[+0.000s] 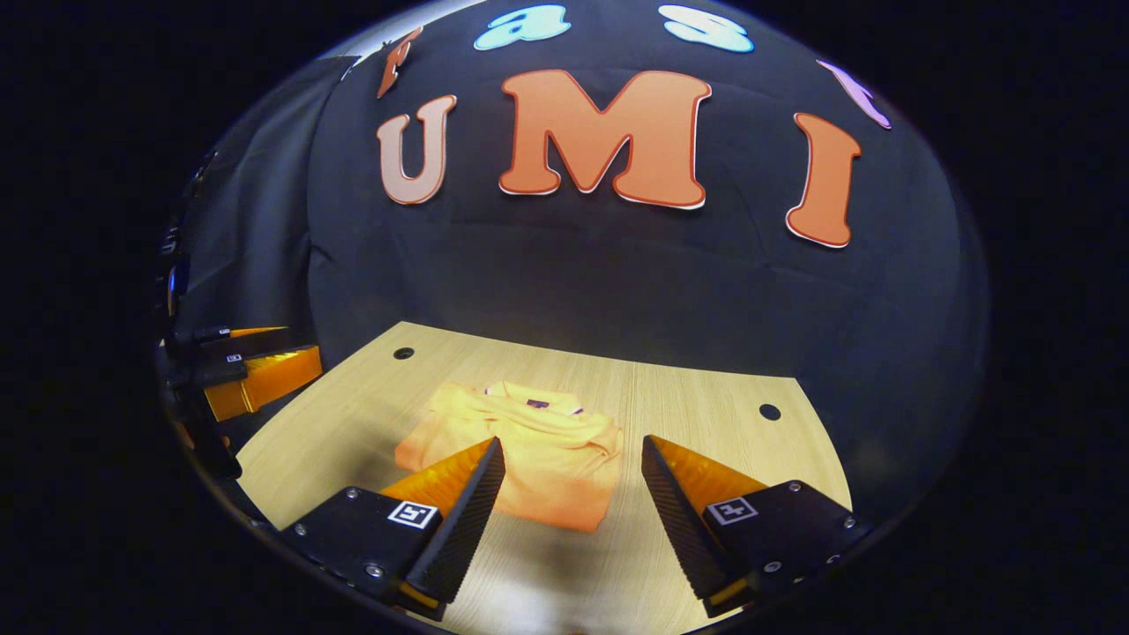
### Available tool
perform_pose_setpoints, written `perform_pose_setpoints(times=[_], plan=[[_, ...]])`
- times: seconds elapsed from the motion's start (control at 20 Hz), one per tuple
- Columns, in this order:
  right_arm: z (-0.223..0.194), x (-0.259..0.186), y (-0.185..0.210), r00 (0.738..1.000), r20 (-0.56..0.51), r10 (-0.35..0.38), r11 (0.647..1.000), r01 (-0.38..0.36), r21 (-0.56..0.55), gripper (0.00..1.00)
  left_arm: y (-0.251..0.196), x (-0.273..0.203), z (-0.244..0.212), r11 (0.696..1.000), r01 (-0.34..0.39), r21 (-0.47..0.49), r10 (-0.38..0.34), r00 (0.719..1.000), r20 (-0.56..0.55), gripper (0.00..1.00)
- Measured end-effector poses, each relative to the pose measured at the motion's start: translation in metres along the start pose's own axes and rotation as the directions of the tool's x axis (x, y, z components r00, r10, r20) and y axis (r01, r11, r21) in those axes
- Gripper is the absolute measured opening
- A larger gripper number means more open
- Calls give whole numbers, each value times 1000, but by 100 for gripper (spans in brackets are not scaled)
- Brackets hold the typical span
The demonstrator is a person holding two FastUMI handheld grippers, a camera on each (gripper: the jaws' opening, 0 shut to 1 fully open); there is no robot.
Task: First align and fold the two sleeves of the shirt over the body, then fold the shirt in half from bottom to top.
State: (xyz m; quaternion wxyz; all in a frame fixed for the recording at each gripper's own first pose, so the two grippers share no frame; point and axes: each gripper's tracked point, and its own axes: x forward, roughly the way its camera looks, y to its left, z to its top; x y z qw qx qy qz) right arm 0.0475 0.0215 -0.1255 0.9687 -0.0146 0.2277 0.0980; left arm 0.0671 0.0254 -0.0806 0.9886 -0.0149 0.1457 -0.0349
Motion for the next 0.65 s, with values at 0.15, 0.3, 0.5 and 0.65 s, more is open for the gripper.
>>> perform_pose_setpoints(times=[0.15,0.3,0.5,0.65], plan=[[-7,-40,11,999,41,19,1000,-18,-16,95,-9,-46,-7,1000,-15,-9,15,999,36,98],[-8,-75,22,994,96,55,998,-53,-29,95,-24,-90,-23,999,-16,-42,19,997,73,98],[-16,-103,25,985,163,62,997,-56,-44,96,-33,-134,-21,999,-21,-33,25,989,147,98],[-22,-116,23,981,185,56,998,-52,-27,96,-51,-157,-30,999,-30,-10,31,984,177,98]])
